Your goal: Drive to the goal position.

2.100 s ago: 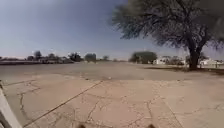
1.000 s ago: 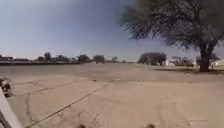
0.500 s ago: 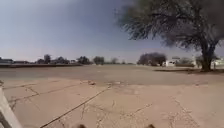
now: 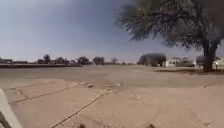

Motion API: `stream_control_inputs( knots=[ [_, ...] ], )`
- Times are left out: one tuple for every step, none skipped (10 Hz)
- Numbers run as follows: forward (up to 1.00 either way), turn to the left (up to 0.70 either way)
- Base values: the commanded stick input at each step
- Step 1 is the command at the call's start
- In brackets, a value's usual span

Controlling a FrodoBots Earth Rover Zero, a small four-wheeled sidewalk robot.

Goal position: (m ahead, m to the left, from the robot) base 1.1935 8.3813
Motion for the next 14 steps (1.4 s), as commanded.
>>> stream_control_inputs(
  knots=[
    [0.70,0.00],
    [0.70,0.00],
    [0.70,0.00],
    [0.70,0.00],
    [0.70,0.00],
    [0.70,0.00],
    [0.70,0.00],
    [0.70,0.00],
    [0.70,0.00],
    [0.70,0.00],
    [0.70,0.00],
    [0.70,0.00],
    [0.70,0.00],
    [0.70,0.00]
  ],
)
